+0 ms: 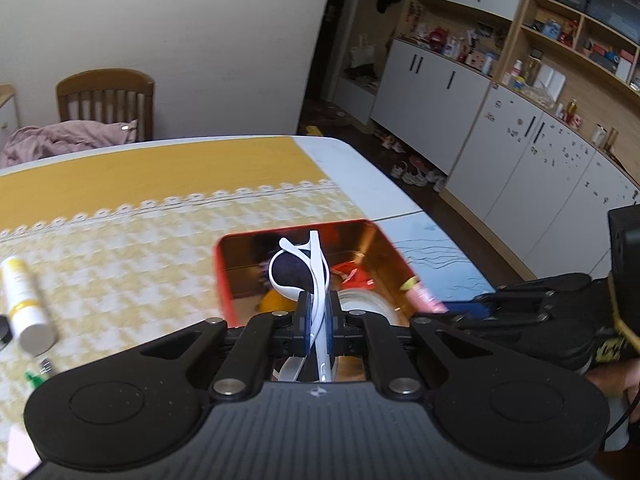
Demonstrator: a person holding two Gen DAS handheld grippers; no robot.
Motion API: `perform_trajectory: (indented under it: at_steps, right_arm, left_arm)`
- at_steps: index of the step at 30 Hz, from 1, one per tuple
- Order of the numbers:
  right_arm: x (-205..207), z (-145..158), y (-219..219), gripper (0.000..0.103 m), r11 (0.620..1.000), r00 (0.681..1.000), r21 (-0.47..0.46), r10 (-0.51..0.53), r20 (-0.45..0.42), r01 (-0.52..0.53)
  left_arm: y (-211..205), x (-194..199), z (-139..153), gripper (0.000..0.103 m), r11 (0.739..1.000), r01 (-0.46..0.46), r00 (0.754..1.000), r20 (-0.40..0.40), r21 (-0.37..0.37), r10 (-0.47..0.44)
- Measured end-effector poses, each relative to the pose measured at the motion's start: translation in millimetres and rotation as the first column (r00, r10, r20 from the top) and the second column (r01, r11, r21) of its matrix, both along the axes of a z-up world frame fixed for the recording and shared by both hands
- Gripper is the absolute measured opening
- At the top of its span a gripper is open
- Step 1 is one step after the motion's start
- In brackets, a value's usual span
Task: Organize rigid objects
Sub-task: 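Carry the lighter and sunglasses into the red tin box and open both tools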
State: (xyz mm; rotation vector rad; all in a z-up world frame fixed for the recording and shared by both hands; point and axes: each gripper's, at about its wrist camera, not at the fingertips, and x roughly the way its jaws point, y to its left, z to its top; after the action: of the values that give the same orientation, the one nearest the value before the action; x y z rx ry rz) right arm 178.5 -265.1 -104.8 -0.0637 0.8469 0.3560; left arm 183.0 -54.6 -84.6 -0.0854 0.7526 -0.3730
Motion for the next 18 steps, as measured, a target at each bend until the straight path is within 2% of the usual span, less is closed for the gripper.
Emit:
perform_trajectory:
  at_steps: [10,13,18]
  right_arm:
    - [9.0,-10.3,6.1,0.014,0.996,0.996,-0.042,0.082,-0.021,-0.083]
    - [11.3,-14.7,6.6,0.014,0.994,0.995,-0.061,0.092,-0.028,-0.093]
    - [11.0,-18.7,11.3,0.014,0.987,0.996,-0.139,0.085,-0.007,-0.086]
  left_arm:
    - [-46.1,34.7,-16.1,0.006,0.998,0.044,0.999,-0.011,0.050,-0.044]
    - [-59.0,41.1,-24.1,0.006,0.994,0.063,0.998,-0.016,0.088,-0.062]
    - [-69.6,49.6,-35.4,0.006,0.989,0.063,0.998,-0.030,0.135,-0.059]
